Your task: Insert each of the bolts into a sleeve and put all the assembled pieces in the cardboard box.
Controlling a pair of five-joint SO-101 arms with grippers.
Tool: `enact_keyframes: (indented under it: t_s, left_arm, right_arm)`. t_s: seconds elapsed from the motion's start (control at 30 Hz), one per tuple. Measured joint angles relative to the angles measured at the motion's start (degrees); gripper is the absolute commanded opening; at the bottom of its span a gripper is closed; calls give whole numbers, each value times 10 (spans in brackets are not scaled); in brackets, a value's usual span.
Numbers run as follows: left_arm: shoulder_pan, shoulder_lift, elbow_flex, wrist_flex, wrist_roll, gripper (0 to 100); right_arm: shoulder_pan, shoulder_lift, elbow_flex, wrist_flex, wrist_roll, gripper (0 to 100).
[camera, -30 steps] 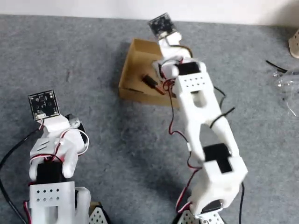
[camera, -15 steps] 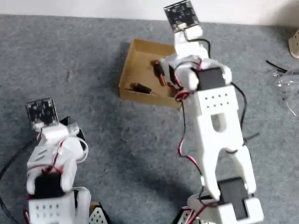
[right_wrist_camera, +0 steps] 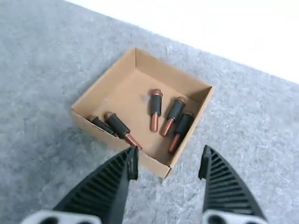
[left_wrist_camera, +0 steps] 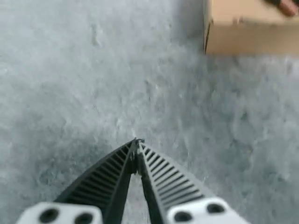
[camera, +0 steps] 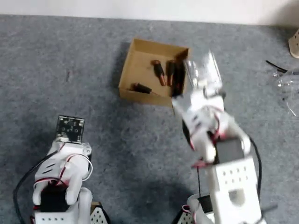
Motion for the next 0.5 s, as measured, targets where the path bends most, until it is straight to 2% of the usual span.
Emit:
enact_keyframes:
  t_s: [0.4,0.5]
  left_arm:
    - [4,4,122,0,-4,8]
    - [4,4,134,0,-4,8]
  right_arm:
    - [1,-403,316,-11,6,195]
    - [1,-463,383,-11,6,195]
